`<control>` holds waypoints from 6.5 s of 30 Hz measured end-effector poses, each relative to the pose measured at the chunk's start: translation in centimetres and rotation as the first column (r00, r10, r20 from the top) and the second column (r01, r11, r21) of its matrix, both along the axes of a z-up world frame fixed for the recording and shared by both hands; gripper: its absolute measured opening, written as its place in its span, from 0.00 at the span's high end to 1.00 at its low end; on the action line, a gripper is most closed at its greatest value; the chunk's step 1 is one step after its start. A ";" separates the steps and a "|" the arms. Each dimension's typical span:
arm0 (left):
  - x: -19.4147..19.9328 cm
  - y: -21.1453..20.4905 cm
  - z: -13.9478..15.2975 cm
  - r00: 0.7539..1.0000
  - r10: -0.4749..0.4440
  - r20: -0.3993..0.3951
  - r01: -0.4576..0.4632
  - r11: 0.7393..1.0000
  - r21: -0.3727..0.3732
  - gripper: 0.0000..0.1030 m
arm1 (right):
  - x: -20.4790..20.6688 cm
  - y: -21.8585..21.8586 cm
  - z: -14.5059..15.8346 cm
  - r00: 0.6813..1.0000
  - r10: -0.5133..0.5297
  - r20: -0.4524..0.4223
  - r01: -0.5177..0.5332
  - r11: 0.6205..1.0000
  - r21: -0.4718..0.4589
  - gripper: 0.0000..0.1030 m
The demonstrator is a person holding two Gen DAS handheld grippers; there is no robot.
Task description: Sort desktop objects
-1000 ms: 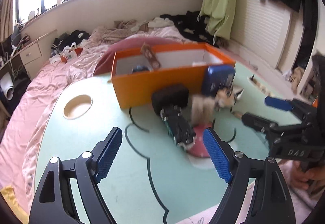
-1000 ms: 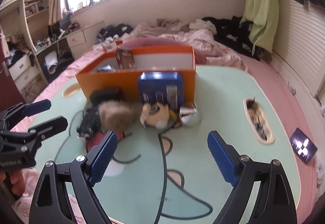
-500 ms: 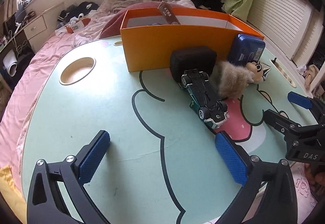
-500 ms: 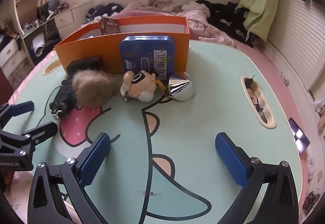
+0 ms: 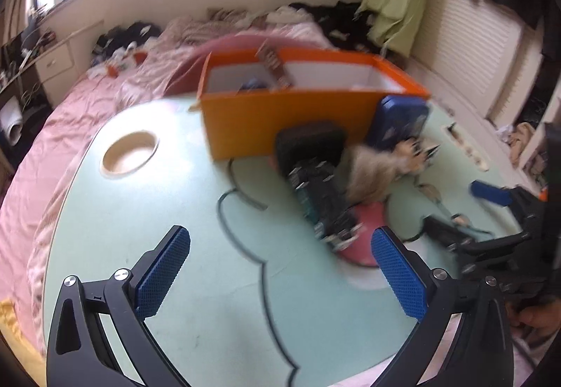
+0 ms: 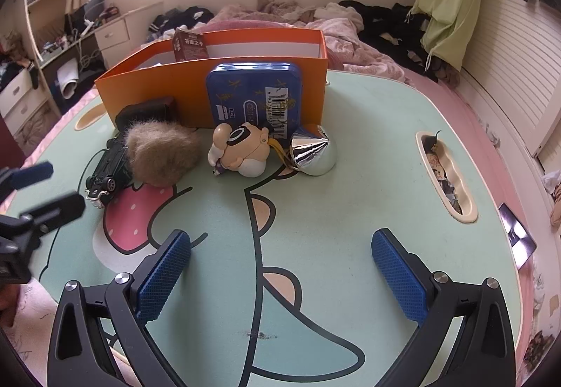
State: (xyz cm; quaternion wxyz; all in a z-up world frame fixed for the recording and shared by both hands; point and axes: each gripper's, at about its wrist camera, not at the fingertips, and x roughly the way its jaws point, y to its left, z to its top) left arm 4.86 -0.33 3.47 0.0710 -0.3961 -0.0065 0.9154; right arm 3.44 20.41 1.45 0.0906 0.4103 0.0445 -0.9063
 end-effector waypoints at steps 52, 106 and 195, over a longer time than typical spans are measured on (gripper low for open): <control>0.6 -1.1 1.8 0.992 -0.095 -0.080 0.100 0.993 0.058 0.71 | -4.1 -2.7 6.4 0.968 0.240 -0.080 -0.253 0.925 -0.285 0.81; -3.2 0.7 -2.6 0.995 -0.059 0.077 0.058 0.998 0.015 0.71 | -5.3 -2.1 6.9 0.970 0.221 -0.099 -0.239 0.938 -0.249 0.64; -1.8 -0.2 -3.7 0.993 0.057 0.105 -0.052 0.998 -0.046 0.00 | 0.4 4.3 2.2 0.988 0.124 -0.088 -0.149 0.904 -0.400 0.37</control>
